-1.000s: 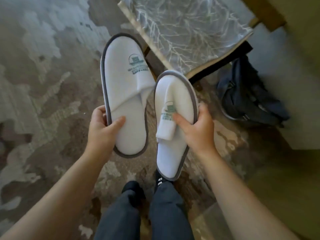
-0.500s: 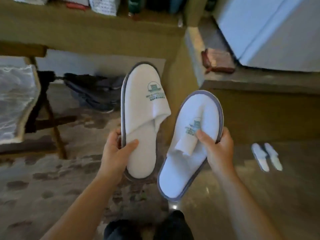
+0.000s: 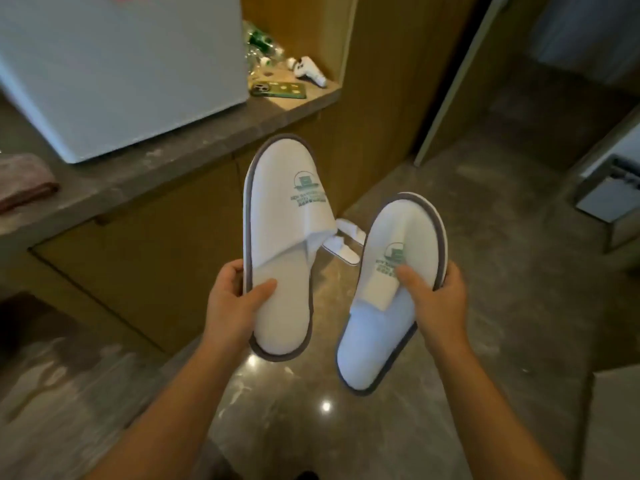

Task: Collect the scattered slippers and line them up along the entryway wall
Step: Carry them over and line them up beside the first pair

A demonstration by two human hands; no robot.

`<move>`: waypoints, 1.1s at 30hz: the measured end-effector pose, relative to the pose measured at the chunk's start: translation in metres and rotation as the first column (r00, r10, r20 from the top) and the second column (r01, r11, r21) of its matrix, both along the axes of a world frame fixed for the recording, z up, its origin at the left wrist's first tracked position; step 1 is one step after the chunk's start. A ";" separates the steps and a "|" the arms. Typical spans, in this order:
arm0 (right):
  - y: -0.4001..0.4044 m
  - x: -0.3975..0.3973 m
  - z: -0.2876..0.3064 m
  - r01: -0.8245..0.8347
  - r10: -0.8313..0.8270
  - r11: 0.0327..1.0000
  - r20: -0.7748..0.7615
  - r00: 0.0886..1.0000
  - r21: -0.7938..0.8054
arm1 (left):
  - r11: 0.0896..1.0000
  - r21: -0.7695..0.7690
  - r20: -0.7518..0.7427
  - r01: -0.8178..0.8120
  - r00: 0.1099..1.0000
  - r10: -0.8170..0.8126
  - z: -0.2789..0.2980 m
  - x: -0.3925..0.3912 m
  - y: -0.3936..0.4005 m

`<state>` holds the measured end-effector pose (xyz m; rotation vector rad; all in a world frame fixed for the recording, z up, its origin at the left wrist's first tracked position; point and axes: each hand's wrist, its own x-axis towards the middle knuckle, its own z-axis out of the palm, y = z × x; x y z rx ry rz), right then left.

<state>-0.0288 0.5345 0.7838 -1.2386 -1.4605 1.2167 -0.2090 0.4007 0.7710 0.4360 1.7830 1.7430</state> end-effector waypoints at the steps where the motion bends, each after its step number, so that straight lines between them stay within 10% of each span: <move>1: 0.015 0.013 0.001 0.029 -0.029 1.000 -0.008 1.000 0.005 | 0.999 -0.005 -0.004 0.040 0.999 -0.040 0.002 0.010 0.019; 24: 0.445 0.184 0.003 0.478 -0.478 0.876 -0.016 0.878 0.060 | 0.863 -0.082 0.032 0.498 0.867 -0.497 -0.004 0.131 0.571; 33: 0.684 0.229 -0.007 0.226 -0.230 0.970 0.032 0.973 0.089 | 0.964 -0.094 0.059 0.250 0.968 -0.246 -0.021 0.200 0.757</move>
